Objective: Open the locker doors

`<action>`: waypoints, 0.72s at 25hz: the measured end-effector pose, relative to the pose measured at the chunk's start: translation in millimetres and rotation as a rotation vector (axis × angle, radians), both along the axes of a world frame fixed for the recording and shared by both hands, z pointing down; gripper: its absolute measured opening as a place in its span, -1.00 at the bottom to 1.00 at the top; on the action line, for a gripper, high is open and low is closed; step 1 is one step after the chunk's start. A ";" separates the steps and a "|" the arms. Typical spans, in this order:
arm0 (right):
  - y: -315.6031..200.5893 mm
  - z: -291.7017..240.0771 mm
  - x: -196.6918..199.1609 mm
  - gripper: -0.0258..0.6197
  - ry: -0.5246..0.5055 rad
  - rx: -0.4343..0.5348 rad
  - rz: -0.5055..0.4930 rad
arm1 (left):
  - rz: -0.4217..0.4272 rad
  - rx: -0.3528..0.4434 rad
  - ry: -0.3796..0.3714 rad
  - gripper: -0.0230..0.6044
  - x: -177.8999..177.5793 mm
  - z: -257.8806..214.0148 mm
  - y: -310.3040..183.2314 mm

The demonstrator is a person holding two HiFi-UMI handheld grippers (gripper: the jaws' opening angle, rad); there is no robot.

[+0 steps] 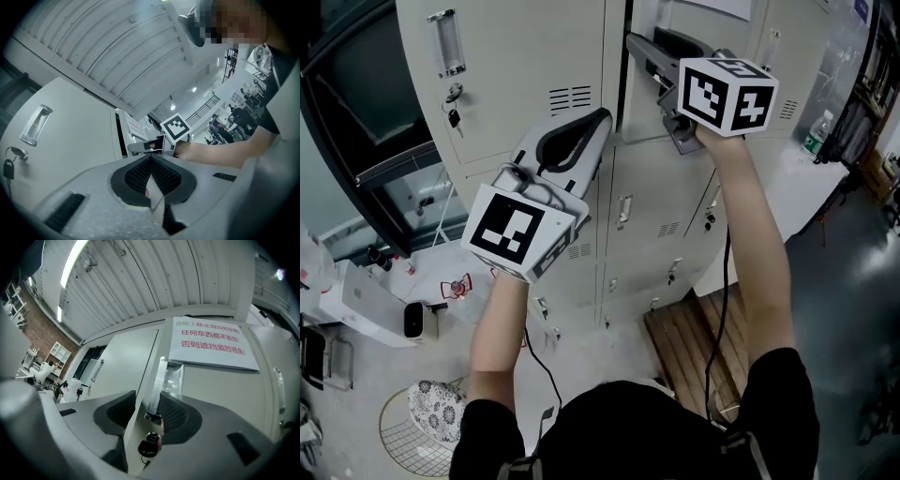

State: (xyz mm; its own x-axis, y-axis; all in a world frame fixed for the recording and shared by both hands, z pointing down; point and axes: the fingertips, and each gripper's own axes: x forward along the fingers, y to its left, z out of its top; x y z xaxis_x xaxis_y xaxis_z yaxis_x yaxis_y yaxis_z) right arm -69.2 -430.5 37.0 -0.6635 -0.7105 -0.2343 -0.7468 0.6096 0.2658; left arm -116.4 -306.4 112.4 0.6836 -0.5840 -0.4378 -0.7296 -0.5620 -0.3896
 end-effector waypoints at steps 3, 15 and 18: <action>11.6 -1.2 6.9 -0.41 0.001 0.012 -0.007 | 0.014 -0.001 -0.002 -0.87 7.8 0.0 0.5; 45.0 -2.2 35.4 -0.48 -0.018 0.040 -0.002 | 0.065 0.005 -0.008 -0.87 34.5 0.5 2.9; 53.0 -2.7 40.9 -0.48 -0.019 0.051 -0.006 | 0.073 0.005 -0.006 -0.87 37.3 0.7 2.7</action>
State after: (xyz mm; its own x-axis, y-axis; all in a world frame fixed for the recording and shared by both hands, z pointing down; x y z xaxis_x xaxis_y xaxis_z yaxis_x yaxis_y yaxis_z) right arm -28.3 -377.5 34.3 -0.6632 -0.6931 -0.2827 -0.7480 0.6004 0.2828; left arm -79.1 -303.7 113.1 0.7272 -0.5299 -0.4364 -0.6841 -0.6117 -0.3972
